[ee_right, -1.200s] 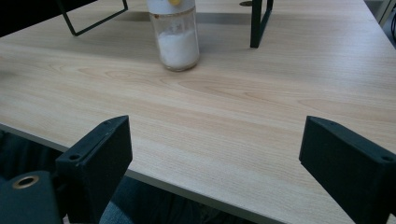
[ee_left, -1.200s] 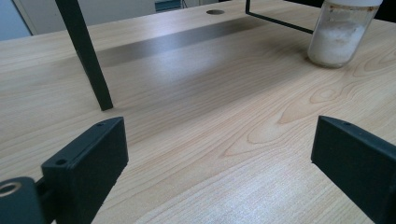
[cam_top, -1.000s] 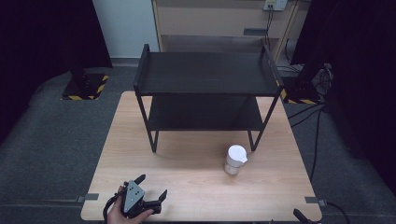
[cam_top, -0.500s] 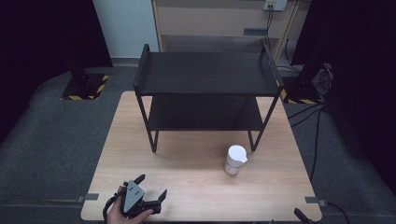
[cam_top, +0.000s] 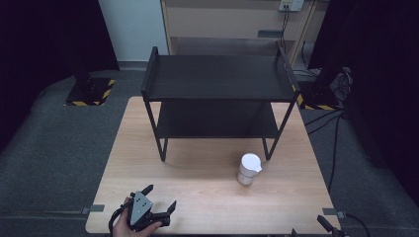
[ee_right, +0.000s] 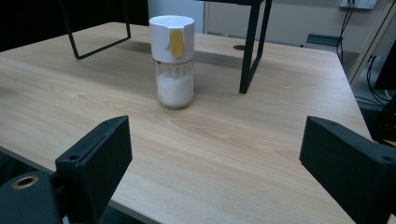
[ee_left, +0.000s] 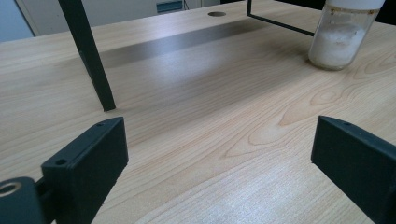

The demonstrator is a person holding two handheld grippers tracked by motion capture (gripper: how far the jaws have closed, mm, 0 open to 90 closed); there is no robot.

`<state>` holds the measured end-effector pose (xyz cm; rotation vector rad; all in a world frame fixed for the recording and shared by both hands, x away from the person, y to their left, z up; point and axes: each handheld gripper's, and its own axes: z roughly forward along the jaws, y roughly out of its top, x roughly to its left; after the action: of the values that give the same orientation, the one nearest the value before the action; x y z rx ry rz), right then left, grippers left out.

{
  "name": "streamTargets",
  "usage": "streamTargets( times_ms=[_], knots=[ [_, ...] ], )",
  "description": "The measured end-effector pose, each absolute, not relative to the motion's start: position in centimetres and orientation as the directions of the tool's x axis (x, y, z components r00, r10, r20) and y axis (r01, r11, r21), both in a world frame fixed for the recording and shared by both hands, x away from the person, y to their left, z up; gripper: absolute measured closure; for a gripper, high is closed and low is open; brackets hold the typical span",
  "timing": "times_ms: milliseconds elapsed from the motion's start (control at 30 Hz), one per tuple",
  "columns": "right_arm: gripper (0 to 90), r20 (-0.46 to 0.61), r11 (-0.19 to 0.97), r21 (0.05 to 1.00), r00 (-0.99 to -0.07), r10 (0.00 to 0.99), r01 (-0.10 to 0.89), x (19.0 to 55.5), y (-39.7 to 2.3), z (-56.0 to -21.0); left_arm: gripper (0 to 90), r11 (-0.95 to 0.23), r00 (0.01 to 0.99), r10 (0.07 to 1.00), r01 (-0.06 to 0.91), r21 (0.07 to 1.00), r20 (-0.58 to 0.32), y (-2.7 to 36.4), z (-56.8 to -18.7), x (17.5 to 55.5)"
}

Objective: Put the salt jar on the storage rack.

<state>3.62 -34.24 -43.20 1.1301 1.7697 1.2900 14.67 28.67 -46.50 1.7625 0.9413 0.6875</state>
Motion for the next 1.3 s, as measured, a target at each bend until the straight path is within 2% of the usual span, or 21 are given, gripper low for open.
streamTargets(
  times_ms=[333, 967, 1300],
  knots=[
    [9.2, -0.040, 0.195, 0.939, -0.473, 0.880, 0.284, 7.9, -32.8, -42.4, 2.7, -0.211, 0.550, 0.835, 0.281, 0.936, 0.023, 28.6, -46.5, 14.6],
    [8.9, -0.032, 0.270, 0.897, -0.558, 0.829, 0.350, 21.2, -27.7, -43.5, 2.7, -0.212, 0.569, 0.822, 0.285, 0.935, 0.013, 28.6, -46.5, 14.9],
    [10.8, -0.028, 0.273, 0.897, -0.571, 0.821, 0.348, 24.0, -26.2, -44.6, 2.7, -0.208, 0.581, 0.814, 0.292, 0.933, 0.000, 28.6, -46.5, 15.0]
  ],
)
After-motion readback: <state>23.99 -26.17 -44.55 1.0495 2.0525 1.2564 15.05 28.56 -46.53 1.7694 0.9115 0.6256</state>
